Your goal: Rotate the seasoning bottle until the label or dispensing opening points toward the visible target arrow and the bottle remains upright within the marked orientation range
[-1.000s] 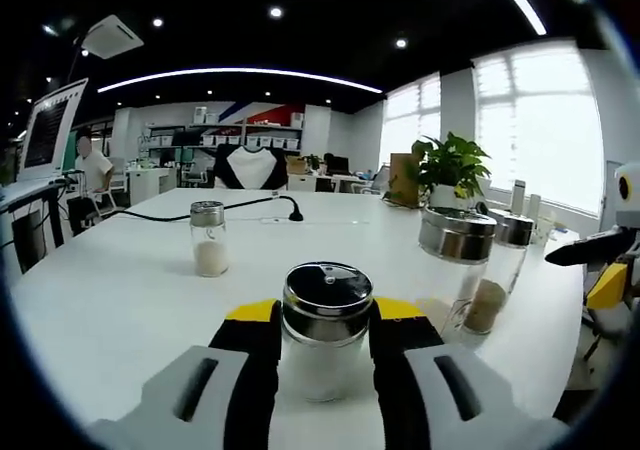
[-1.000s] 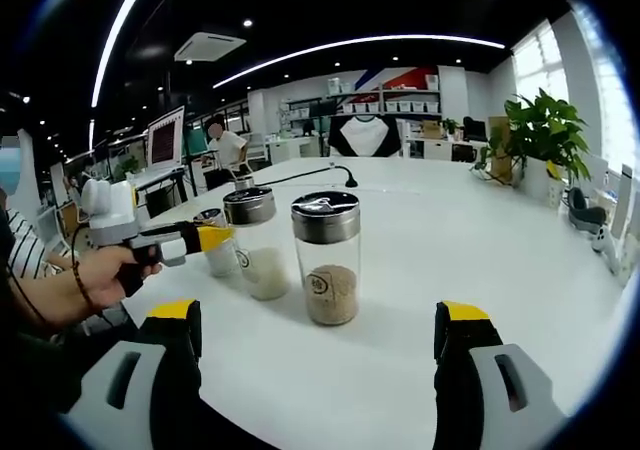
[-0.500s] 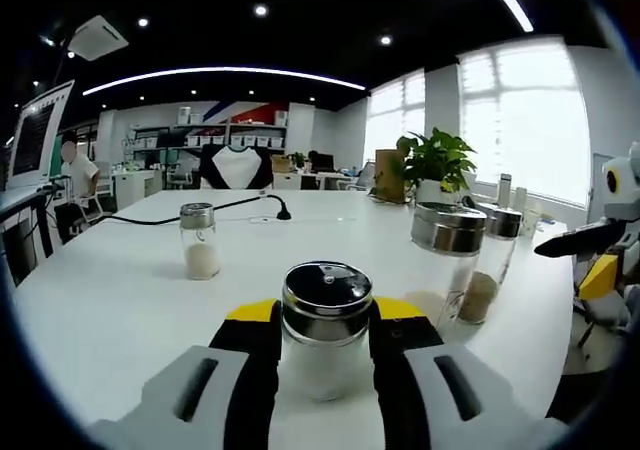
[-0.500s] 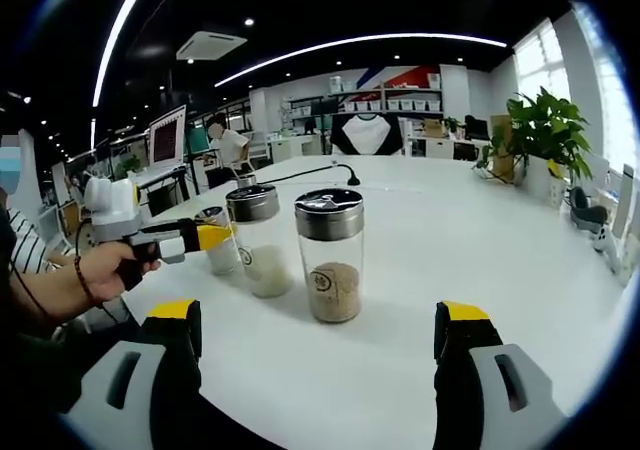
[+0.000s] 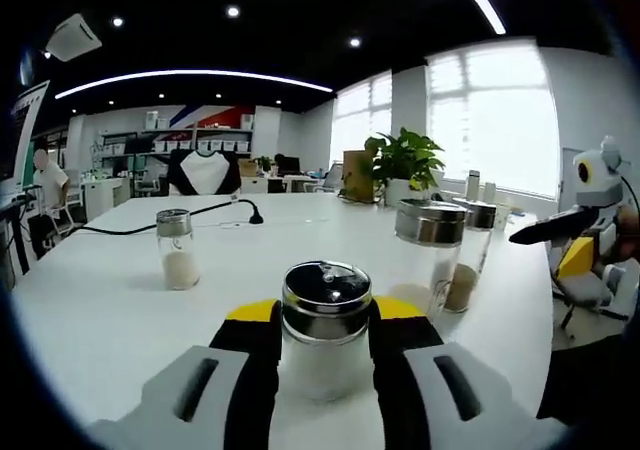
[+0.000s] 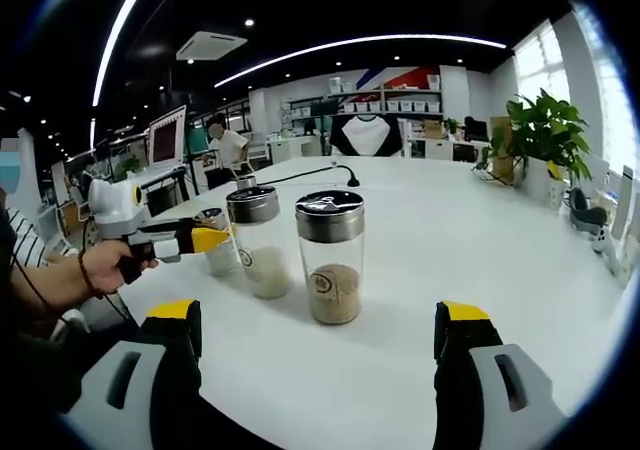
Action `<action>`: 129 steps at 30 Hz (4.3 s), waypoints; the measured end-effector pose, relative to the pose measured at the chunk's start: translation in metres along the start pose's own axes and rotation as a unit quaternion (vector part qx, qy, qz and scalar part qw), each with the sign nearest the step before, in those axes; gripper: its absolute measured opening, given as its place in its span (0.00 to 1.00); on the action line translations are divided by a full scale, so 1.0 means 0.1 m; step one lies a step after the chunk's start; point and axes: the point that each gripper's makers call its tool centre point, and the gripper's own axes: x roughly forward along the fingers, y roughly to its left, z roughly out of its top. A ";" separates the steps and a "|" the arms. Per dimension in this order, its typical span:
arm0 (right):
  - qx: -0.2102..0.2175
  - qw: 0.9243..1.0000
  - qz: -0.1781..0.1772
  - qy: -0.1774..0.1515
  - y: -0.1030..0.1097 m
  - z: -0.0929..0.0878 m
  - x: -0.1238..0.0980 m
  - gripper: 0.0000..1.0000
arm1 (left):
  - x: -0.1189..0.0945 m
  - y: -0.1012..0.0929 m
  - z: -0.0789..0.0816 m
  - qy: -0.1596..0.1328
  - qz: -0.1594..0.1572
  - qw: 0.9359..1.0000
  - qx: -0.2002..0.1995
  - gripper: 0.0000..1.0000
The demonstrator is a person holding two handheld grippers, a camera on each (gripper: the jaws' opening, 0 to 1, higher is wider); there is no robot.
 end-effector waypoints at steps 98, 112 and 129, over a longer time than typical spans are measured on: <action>0.004 1.000 0.011 0.002 0.01 0.05 0.02 0.99 | -0.08 0.03 0.12 -0.025 0.120 0.992 -0.013 0.44; 0.012 1.000 0.011 0.005 0.00 0.01 0.02 0.99 | 0.04 0.03 0.01 -0.004 0.143 0.989 -0.024 0.44; 0.015 1.000 0.013 0.006 0.01 -0.01 0.03 0.99 | 0.05 0.05 0.01 0.000 0.128 0.992 -0.015 0.37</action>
